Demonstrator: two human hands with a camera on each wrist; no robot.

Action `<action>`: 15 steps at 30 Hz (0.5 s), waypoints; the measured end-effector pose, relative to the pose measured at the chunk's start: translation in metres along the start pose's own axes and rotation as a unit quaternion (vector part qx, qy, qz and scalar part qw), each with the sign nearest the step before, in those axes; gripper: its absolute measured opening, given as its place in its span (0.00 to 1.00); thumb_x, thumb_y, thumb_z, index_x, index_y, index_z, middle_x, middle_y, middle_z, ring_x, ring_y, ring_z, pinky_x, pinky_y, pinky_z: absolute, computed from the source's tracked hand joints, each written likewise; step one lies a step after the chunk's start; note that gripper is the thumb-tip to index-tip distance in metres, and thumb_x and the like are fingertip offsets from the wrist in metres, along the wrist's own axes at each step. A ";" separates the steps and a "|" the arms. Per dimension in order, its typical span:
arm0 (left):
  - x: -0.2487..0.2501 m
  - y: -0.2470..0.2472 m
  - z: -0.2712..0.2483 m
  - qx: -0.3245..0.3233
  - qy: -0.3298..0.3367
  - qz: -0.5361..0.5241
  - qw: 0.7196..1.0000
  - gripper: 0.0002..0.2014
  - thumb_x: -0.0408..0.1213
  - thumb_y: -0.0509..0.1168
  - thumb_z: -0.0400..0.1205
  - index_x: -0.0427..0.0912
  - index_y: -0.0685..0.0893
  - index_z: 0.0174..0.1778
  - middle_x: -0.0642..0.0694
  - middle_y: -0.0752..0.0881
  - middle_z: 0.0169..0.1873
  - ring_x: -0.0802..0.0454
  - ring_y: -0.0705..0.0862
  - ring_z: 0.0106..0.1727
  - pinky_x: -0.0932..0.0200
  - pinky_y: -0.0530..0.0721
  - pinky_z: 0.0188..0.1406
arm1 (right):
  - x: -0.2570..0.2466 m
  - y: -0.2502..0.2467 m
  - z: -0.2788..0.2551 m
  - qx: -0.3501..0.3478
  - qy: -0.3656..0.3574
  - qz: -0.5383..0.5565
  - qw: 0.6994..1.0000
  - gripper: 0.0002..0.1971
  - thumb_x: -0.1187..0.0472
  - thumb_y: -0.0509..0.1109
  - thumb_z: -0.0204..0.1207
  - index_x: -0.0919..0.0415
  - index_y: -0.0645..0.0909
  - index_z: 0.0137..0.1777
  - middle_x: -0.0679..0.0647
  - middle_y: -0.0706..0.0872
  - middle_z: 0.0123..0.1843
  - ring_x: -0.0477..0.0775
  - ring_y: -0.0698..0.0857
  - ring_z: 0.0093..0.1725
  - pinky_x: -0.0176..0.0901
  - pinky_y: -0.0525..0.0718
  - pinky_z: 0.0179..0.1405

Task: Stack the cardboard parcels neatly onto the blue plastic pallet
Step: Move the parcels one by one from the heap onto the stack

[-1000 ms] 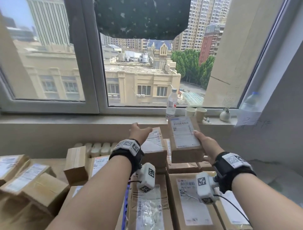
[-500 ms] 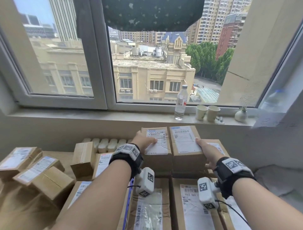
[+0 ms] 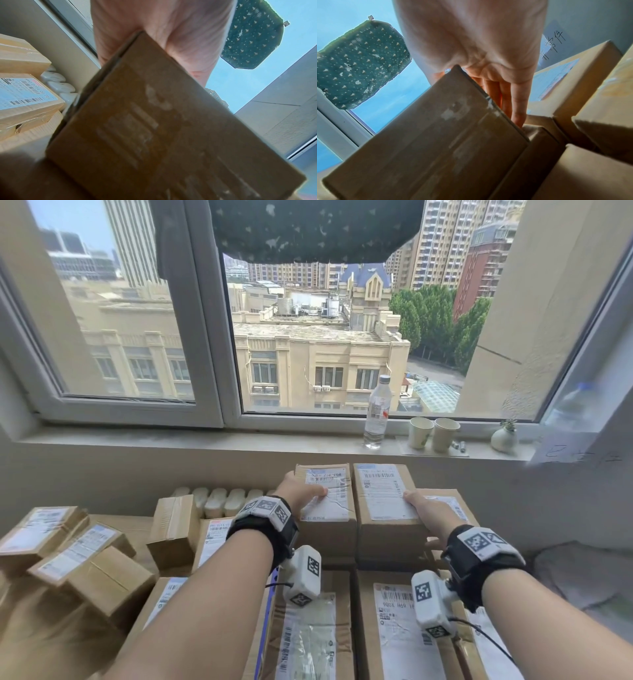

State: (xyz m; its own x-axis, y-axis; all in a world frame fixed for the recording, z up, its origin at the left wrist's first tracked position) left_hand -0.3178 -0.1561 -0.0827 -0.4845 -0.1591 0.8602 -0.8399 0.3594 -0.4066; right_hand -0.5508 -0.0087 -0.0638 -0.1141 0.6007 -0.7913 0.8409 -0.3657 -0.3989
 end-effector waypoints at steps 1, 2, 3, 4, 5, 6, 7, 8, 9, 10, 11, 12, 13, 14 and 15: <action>-0.001 0.000 0.001 0.002 -0.001 0.000 1.000 0.53 0.58 0.75 0.44 0.43 0.78 0.69 0.48 0.87 0.58 0.49 0.86 0.57 0.51 0.82 0.64 | 0.000 0.000 0.000 0.002 -0.004 -0.005 1.000 0.25 0.38 0.61 0.81 0.60 0.78 0.62 0.60 0.87 0.58 0.62 0.86 0.56 0.59 0.84 0.60; -0.003 0.000 0.002 0.004 -0.005 -0.005 1.000 0.53 0.58 0.75 0.44 0.44 0.78 0.69 0.48 0.87 0.59 0.48 0.86 0.58 0.49 0.81 0.65 | 0.000 0.000 0.000 0.002 -0.008 -0.008 1.000 0.25 0.39 0.61 0.81 0.60 0.78 0.61 0.59 0.87 0.57 0.62 0.86 0.56 0.59 0.84 0.60; -0.004 0.000 0.004 0.011 -0.010 -0.012 1.000 0.55 0.57 0.76 0.43 0.44 0.76 0.71 0.48 0.87 0.60 0.48 0.86 0.59 0.48 0.81 0.66 | 0.000 0.000 0.000 0.004 -0.014 -0.009 1.000 0.24 0.39 0.61 0.81 0.60 0.79 0.60 0.59 0.87 0.56 0.62 0.87 0.55 0.60 0.85 0.60; -0.001 -0.002 -0.003 0.016 -0.016 -0.013 1.000 0.57 0.57 0.76 0.43 0.43 0.73 0.73 0.47 0.86 0.61 0.47 0.85 0.60 0.46 0.81 0.67 | 0.000 -0.001 0.000 0.007 -0.021 -0.011 1.000 0.24 0.40 0.61 0.81 0.61 0.79 0.59 0.59 0.87 0.55 0.62 0.87 0.55 0.60 0.85 0.60; 0.001 -0.003 -0.007 0.020 -0.021 -0.013 1.000 0.57 0.56 0.78 0.45 0.43 0.71 0.74 0.47 0.86 0.61 0.46 0.85 0.60 0.46 0.81 0.67 | -0.001 -0.001 -0.001 0.008 -0.026 -0.012 1.000 0.23 0.40 0.61 0.81 0.62 0.80 0.59 0.59 0.87 0.54 0.62 0.87 0.54 0.60 0.86 0.59; 0.006 -0.004 -0.016 0.021 -0.020 -0.010 1.000 0.55 0.53 0.79 0.50 0.41 0.70 0.75 0.46 0.85 0.61 0.46 0.85 0.61 0.46 0.81 0.67 | -0.001 -0.001 -0.002 0.010 -0.032 -0.013 0.999 0.23 0.41 0.62 0.81 0.62 0.80 0.59 0.58 0.88 0.53 0.61 0.87 0.53 0.57 0.87 0.57; 0.009 -0.004 -0.021 0.025 -0.021 -0.009 0.999 0.50 0.50 0.80 0.56 0.40 0.69 0.74 0.46 0.85 0.61 0.46 0.85 0.61 0.45 0.81 0.67 | -0.002 -0.001 -0.003 0.011 -0.038 -0.012 0.999 0.22 0.42 0.63 0.81 0.62 0.81 0.59 0.57 0.88 0.51 0.60 0.88 0.52 0.55 0.88 0.55; 0.012 -0.005 -0.027 0.026 -0.022 -0.007 0.999 0.45 0.46 0.79 0.62 0.39 0.69 0.74 0.45 0.85 0.61 0.45 0.85 0.60 0.45 0.81 0.67 | -0.003 -0.001 -0.004 0.014 -0.047 -0.009 0.999 0.22 0.43 0.63 0.81 0.61 0.81 0.60 0.56 0.88 0.51 0.59 0.88 0.51 0.55 0.88 0.54; 0.014 -0.005 -0.030 0.026 -0.024 -0.004 0.999 0.42 0.43 0.79 0.66 0.39 0.68 0.74 0.45 0.84 0.61 0.45 0.84 0.61 0.46 0.81 0.67 | -0.004 -0.002 -0.006 0.019 -0.056 -0.010 0.998 0.22 0.43 0.64 0.80 0.61 0.82 0.61 0.56 0.88 0.51 0.59 0.88 0.51 0.56 0.88 0.55; 0.015 -0.006 -0.034 0.026 -0.023 0.004 0.999 0.40 0.42 0.78 0.69 0.39 0.67 0.76 0.44 0.84 0.62 0.45 0.84 0.61 0.46 0.81 0.67 | -0.004 -0.003 -0.006 0.027 -0.067 -0.015 0.997 0.22 0.42 0.65 0.80 0.59 0.82 0.62 0.56 0.88 0.53 0.59 0.88 0.53 0.58 0.88 0.57; 0.017 -0.006 -0.036 0.030 -0.021 0.015 0.999 0.41 0.42 0.77 0.71 0.38 0.66 0.77 0.44 0.83 0.65 0.45 0.83 0.63 0.47 0.80 0.68 | -0.006 -0.004 -0.008 0.039 -0.079 -0.029 0.996 0.23 0.41 0.65 0.79 0.58 0.81 0.64 0.56 0.88 0.57 0.59 0.88 0.55 0.59 0.87 0.59; 0.018 -0.007 -0.039 0.035 -0.019 0.026 0.999 0.42 0.43 0.77 0.73 0.38 0.64 0.80 0.43 0.81 0.68 0.44 0.81 0.66 0.47 0.78 0.69 | -0.008 -0.005 -0.011 0.055 -0.095 -0.050 0.993 0.25 0.41 0.65 0.79 0.58 0.80 0.67 0.56 0.86 0.62 0.60 0.86 0.58 0.58 0.85 0.62; 0.020 -0.008 -0.041 0.040 -0.017 0.038 0.998 0.44 0.43 0.75 0.74 0.39 0.60 0.82 0.42 0.77 0.73 0.43 0.79 0.69 0.47 0.77 0.71 | -0.011 -0.007 -0.015 0.074 -0.109 -0.077 0.988 0.25 0.42 0.65 0.80 0.59 0.78 0.70 0.56 0.84 0.66 0.59 0.84 0.62 0.55 0.82 0.65; 0.021 -0.008 -0.043 0.044 -0.015 0.050 0.998 0.45 0.43 0.74 0.76 0.39 0.56 0.84 0.41 0.73 0.76 0.42 0.76 0.73 0.48 0.75 0.72 | -0.015 -0.009 -0.019 0.091 -0.125 -0.103 0.983 0.26 0.44 0.64 0.81 0.59 0.76 0.72 0.56 0.83 0.68 0.59 0.82 0.65 0.52 0.79 0.66; 0.023 -0.009 -0.046 0.048 -0.012 0.059 0.997 0.45 0.43 0.73 0.78 0.39 0.53 0.85 0.41 0.70 0.78 0.42 0.73 0.75 0.49 0.73 0.72 | -0.018 -0.010 -0.024 0.105 -0.141 -0.126 0.976 0.25 0.45 0.64 0.82 0.59 0.75 0.73 0.55 0.82 0.70 0.59 0.81 0.67 0.50 0.78 0.66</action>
State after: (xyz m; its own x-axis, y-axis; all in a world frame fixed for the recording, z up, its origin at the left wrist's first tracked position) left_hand -0.3104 -0.1208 -0.0448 -0.5853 -0.1431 0.7981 -0.7962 0.2877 -0.5323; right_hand -0.5441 0.0009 -0.0341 -0.4692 0.4815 -0.7403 0.6444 -0.3865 -0.6598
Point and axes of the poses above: each hand's wrist, its own z-axis towards the middle knuckle, its own y-axis out of the palm, x = y × z, the point moved 3 cm from there along z, towards the middle knuckle
